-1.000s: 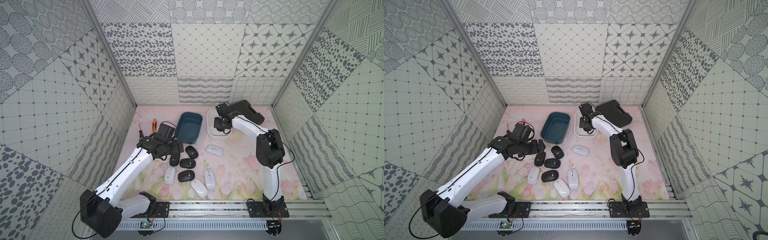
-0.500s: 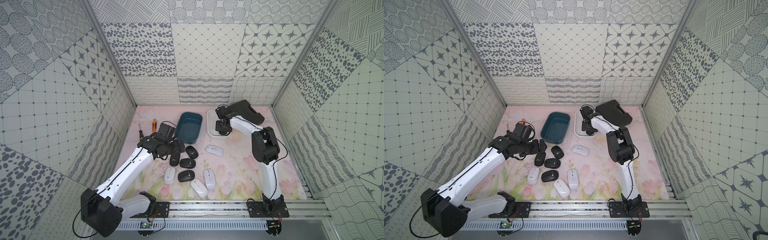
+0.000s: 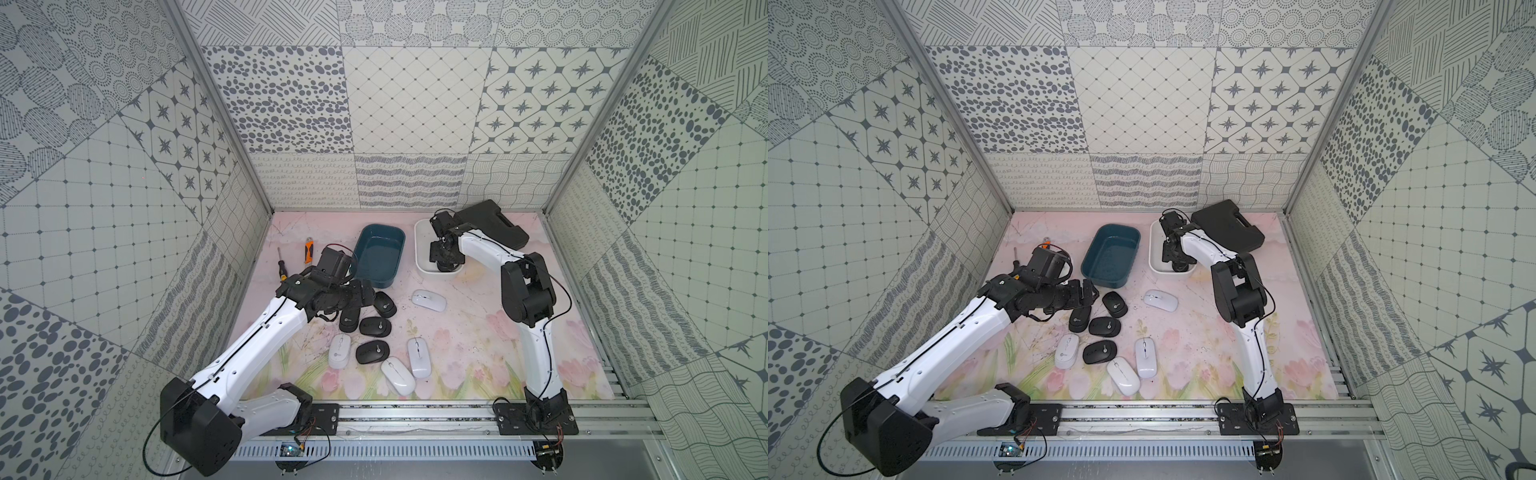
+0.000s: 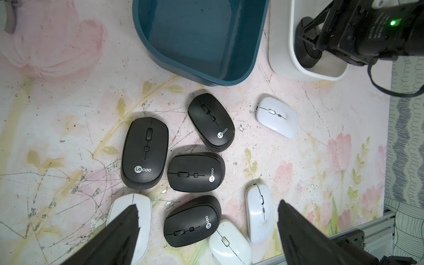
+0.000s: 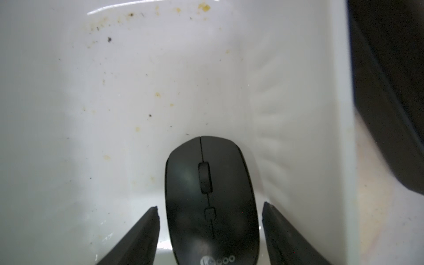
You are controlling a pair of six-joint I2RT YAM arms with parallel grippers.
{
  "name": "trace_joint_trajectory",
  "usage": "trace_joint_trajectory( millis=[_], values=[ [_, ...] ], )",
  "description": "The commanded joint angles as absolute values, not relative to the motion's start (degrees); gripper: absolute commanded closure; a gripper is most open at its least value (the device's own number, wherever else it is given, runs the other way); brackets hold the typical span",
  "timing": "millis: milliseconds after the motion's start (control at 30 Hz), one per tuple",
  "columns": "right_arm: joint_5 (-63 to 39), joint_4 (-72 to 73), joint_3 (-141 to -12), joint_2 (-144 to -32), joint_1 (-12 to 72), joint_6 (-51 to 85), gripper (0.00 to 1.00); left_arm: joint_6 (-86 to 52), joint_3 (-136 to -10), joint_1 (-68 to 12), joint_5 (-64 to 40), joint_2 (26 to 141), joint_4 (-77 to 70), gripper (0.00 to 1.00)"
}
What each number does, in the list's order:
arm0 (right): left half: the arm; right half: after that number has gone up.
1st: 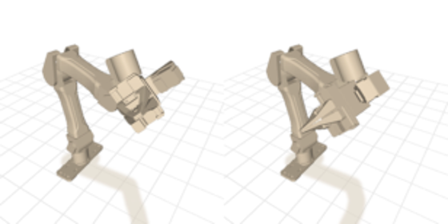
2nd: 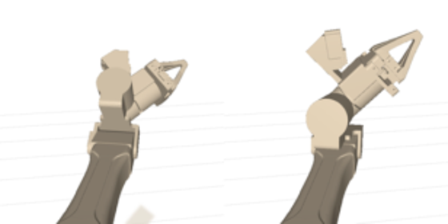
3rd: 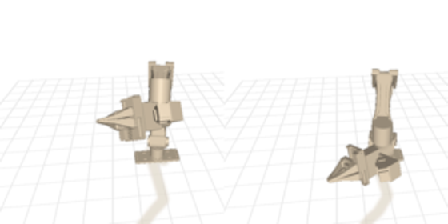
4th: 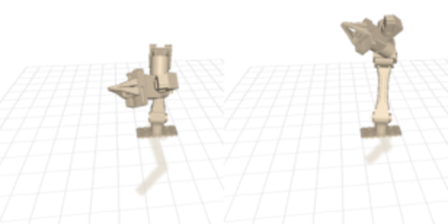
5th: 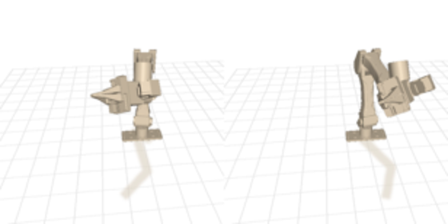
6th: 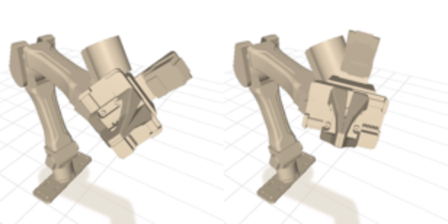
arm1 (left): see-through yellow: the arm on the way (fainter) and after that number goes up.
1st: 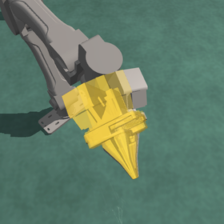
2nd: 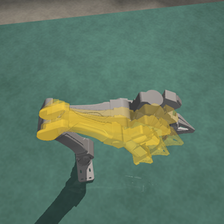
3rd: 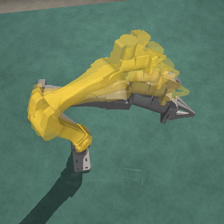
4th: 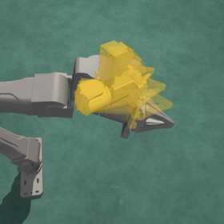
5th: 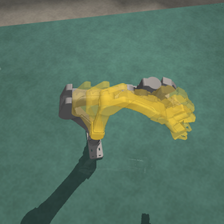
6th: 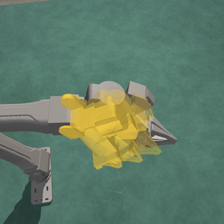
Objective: Place the mice by color into the storage box
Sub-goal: Place the mouse in the storage box.
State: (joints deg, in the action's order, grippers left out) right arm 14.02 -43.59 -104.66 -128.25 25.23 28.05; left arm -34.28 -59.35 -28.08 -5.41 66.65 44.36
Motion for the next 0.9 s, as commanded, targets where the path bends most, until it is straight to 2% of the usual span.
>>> trace_joint_trajectory(
  millis=[0,200,400,600,867],
  values=[
    [13.87,-43.77,-106.22,-129.7,24.92,28.69,0.2,-34.46,-59.33,-28.22,-6.96,65.56,43.42,0.03],
    [13.37,-41.59,-104.68,-126.8,24.93,29.76,0.18,-34.7,-59.4,-28.24,-7.12,64.44,43.35,0.03],
    [9.81,-38.08,-103.15,-121.38,25.22,30.33,0.12,-35.51,-59.07,-29.21,-8.56,64.09,42.69,0.03],
    [4.42,-30.12,-97.62,-113.27,25.98,28.18,0.01,-37.75,-59.59,-32.97,-7.11,64.63,44.52,0.03],
    [-4.56,-18.86,-84.31,-98.68,25.76,25.31,0.01,-44.25,-61.65,-42.95,-7.52,67.56,47.47,0.02]
  ],
)
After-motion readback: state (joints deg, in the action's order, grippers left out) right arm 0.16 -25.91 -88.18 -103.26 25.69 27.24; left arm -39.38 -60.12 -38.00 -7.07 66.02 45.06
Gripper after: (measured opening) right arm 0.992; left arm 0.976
